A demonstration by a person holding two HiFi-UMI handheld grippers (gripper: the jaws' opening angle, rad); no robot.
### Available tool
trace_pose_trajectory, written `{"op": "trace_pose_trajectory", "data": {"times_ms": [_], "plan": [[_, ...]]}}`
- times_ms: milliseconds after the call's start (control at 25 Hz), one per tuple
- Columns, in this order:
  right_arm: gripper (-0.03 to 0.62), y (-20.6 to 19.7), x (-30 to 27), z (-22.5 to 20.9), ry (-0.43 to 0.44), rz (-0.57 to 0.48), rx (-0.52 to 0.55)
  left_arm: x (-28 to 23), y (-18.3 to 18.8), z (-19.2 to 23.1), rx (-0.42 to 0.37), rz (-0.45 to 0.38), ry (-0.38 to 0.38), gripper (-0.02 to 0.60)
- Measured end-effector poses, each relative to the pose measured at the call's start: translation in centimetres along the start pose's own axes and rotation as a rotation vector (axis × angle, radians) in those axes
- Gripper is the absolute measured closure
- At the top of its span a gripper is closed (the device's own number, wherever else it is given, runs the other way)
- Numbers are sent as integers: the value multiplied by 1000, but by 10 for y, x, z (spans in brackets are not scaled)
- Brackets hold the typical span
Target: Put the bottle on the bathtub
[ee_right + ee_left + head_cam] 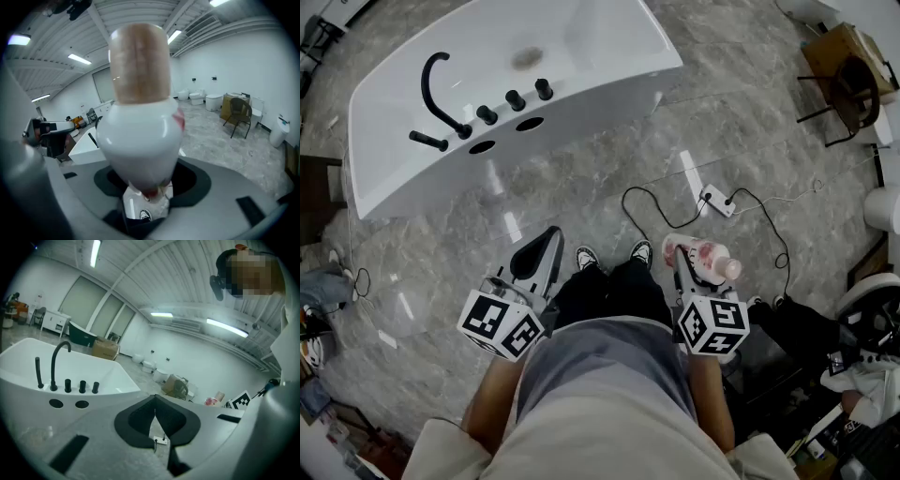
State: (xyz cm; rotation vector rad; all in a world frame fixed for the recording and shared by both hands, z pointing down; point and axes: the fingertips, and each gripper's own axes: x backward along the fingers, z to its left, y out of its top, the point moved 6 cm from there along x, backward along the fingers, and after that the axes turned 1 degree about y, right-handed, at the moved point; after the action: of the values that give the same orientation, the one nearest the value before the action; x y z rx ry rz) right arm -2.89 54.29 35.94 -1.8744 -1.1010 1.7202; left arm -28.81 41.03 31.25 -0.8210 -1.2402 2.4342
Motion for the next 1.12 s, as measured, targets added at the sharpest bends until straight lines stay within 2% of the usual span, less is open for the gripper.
{"op": "trace_pose_trajectory", "data": {"times_ms": [280, 560, 880, 1120], "plan": [[370, -2, 20, 9, 28, -17, 63, -2, -10, -16, 16, 8, -21, 574], [370, 11, 36, 17, 48, -73, 93, 4, -1, -34, -51, -19, -54, 574], [370, 45, 24, 36, 130, -110, 98, 8, 15, -27, -46, -52, -45, 574], [370, 68, 4, 17, 154, -102, 100, -19, 24, -34, -48, -37, -34, 574]]}}
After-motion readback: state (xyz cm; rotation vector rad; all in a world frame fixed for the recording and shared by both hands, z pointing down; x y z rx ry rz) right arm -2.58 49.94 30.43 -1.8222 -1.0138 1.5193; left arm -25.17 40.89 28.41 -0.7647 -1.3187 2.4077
